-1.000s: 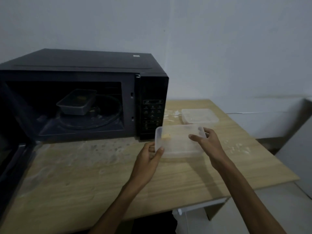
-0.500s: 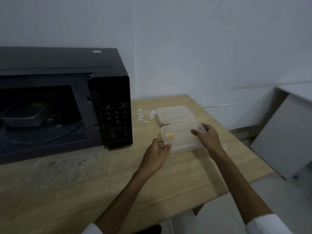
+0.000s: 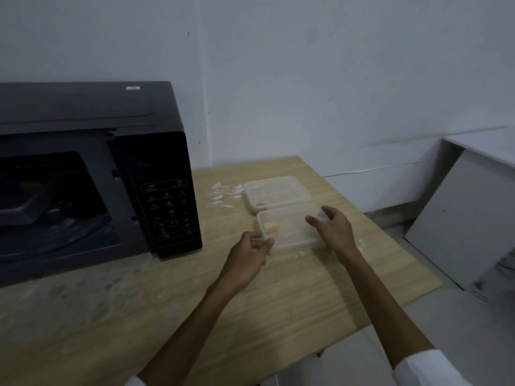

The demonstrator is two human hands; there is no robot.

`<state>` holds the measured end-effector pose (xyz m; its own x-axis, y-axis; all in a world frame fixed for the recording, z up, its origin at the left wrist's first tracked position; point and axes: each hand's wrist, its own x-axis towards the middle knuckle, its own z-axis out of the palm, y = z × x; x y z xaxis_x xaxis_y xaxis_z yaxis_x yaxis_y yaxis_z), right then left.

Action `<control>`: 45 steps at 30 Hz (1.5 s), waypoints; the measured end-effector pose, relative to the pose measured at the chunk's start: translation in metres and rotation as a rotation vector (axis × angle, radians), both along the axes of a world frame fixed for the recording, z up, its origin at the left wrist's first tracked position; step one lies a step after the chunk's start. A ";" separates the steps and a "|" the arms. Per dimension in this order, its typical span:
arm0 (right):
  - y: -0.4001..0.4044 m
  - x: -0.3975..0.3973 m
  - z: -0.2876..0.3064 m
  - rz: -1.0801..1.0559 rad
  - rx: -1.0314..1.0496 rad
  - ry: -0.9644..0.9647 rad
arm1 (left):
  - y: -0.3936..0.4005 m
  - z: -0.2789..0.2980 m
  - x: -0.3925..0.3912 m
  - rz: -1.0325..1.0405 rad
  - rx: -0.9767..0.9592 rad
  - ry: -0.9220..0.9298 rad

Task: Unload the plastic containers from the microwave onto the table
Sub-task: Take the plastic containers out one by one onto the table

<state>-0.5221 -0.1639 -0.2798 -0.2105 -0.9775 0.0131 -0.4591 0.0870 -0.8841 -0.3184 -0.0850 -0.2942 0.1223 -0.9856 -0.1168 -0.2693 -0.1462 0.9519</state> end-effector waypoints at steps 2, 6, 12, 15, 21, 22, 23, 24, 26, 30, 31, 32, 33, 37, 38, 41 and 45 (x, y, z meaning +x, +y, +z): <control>0.006 0.001 0.004 -0.027 -0.081 0.054 | 0.005 0.001 0.003 -0.005 -0.017 0.009; 0.026 0.011 0.018 -0.047 -0.244 0.088 | 0.023 0.003 0.020 -0.010 -0.045 0.061; 0.084 0.073 0.026 0.167 -0.271 -0.007 | 0.061 0.011 0.070 0.083 -0.112 0.095; 0.116 0.111 0.023 0.312 -0.242 -0.027 | 0.083 0.018 0.103 0.170 -0.144 0.084; 0.168 0.193 0.018 0.545 -0.185 -0.092 | 0.141 0.030 0.176 0.317 -0.200 0.101; 0.174 0.205 0.018 0.576 -0.178 -0.105 | 0.147 0.030 0.187 0.346 -0.199 0.104; 0.181 0.221 0.019 0.614 -0.179 -0.113 | 0.155 0.031 0.199 0.384 -0.209 0.102; 0.186 0.237 0.021 0.648 -0.178 -0.117 | 0.161 0.032 0.213 0.418 -0.225 0.100; 0.193 0.267 0.025 0.713 -0.176 -0.132 | 0.169 0.035 0.236 0.489 -0.245 0.104; 0.197 0.326 0.035 0.814 -0.155 -0.188 | 0.176 0.043 0.283 0.632 -0.295 0.127; 0.195 0.340 0.038 0.825 -0.140 -0.200 | 0.175 0.044 0.294 0.668 -0.309 0.103; 0.193 0.353 0.041 0.833 -0.131 -0.211 | 0.173 0.045 0.305 0.699 -0.320 0.078; 0.189 0.365 0.043 0.835 -0.127 -0.225 | 0.170 0.046 0.315 0.726 -0.331 0.063; 0.169 0.414 0.051 0.814 -0.118 -0.245 | 0.156 0.045 0.346 0.825 -0.357 0.067; 0.164 0.425 0.052 0.804 -0.109 -0.247 | 0.151 0.045 0.352 0.843 -0.362 0.067; 0.149 0.454 0.053 0.789 -0.103 -0.229 | 0.134 0.046 0.369 0.866 -0.356 0.058; 0.128 0.485 0.049 0.778 -0.130 -0.188 | 0.112 0.051 0.385 0.863 -0.350 0.024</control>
<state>-0.0375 -0.0356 -0.2310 0.5191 -0.8378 0.1690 -0.1884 -0.3051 -0.9335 0.0669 0.0266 -0.2428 0.8305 -0.5341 0.1580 -0.1808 0.0099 0.9835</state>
